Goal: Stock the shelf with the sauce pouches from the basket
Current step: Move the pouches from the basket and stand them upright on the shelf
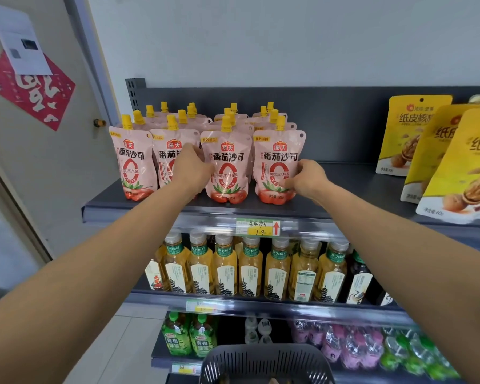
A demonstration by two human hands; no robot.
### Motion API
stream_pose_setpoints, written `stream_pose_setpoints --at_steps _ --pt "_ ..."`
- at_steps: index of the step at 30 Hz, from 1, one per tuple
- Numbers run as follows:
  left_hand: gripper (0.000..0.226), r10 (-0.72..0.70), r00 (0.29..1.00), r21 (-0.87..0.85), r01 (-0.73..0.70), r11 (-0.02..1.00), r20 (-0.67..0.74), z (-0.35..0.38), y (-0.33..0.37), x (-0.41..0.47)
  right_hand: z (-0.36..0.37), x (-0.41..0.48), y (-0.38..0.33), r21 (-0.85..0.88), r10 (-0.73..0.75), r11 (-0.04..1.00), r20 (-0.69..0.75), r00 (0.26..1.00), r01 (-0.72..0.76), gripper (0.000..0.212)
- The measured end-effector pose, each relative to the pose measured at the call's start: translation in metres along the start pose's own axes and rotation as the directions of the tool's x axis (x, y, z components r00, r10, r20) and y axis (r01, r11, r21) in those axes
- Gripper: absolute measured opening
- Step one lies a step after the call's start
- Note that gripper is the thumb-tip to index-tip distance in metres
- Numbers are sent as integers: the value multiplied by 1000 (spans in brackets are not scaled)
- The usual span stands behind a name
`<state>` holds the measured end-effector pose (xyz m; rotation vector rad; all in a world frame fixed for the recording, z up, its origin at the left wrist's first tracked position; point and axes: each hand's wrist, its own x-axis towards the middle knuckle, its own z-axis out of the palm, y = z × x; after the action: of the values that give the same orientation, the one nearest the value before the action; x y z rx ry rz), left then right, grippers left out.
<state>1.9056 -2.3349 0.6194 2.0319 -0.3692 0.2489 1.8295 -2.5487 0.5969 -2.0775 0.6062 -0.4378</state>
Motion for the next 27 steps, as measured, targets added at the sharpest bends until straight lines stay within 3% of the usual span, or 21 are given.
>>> stream_pose_setpoints --at_steps 4,14,27 --pt "28 65 998 -13 -65 998 -7 -1 2 -7 0 -3 1 -4 7 1000 28 1000 -7 55" --pt "15 157 947 7 -166 986 281 13 20 -31 -4 -11 -3 21 43 999 58 997 -44 49" --pt "20 165 922 13 -181 983 351 15 26 -44 -11 -18 -3 -16 32 999 18 999 -32 52"
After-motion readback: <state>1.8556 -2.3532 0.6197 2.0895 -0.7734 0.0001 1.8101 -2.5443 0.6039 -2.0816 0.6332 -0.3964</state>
